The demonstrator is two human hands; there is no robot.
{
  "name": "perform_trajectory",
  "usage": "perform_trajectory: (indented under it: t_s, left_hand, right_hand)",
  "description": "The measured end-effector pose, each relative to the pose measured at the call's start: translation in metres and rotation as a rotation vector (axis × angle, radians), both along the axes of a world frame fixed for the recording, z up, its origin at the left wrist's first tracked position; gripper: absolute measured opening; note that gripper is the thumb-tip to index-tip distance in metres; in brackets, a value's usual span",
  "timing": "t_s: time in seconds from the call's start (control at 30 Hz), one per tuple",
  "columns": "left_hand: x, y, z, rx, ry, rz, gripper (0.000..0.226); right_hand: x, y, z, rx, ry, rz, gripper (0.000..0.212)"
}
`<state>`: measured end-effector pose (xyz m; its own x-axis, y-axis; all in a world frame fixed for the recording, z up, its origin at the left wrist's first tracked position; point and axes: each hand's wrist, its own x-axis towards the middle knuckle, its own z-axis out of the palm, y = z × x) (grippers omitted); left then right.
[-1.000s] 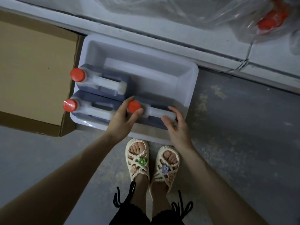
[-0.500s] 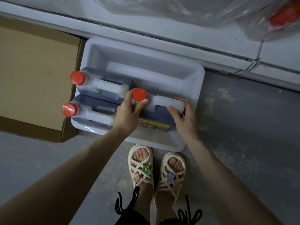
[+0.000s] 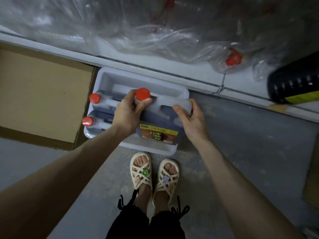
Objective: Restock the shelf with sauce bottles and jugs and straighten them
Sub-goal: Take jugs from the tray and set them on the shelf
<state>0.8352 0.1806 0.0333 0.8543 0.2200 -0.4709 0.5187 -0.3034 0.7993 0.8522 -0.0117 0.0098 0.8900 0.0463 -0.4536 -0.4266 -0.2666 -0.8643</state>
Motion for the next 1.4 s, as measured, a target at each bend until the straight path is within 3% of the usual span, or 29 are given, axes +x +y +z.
perform_trajectory:
  t_s: [0.33, 0.47, 0.57, 0.77, 1.0, 1.4]
  left_hand:
    - [0.055, -0.015, 0.274, 0.097, -0.216, -0.046, 0.038]
    - [0.079, -0.017, 0.413, 0.158, -0.353, -0.113, 0.035]
    - [0.094, -0.021, 0.513, 0.236, -0.491, -0.179, 0.032]
    - [0.101, -0.031, 0.660, 0.266, -0.674, -0.213, 0.039]
    - [0.116, -0.056, 0.759, 0.238, -0.840, -0.235, 0.027]
    - [0.186, -0.133, 0.788, 0.246, -0.865, -0.214, 0.046]
  right_hand:
    - [0.049, -0.019, 0.285, -0.053, -0.200, -0.039, 0.018]
    - [0.065, -0.027, 0.422, -0.097, -0.300, -0.039, 0.036]
    - [0.070, -0.032, 0.524, -0.036, -0.423, -0.080, 0.019]
    - [0.072, -0.040, 0.666, -0.091, -0.583, -0.161, 0.025]
    - [0.083, -0.061, 0.775, -0.106, -0.756, -0.225, 0.018]
    - [0.149, -0.128, 0.807, -0.087, -0.832, -0.319, 0.011]
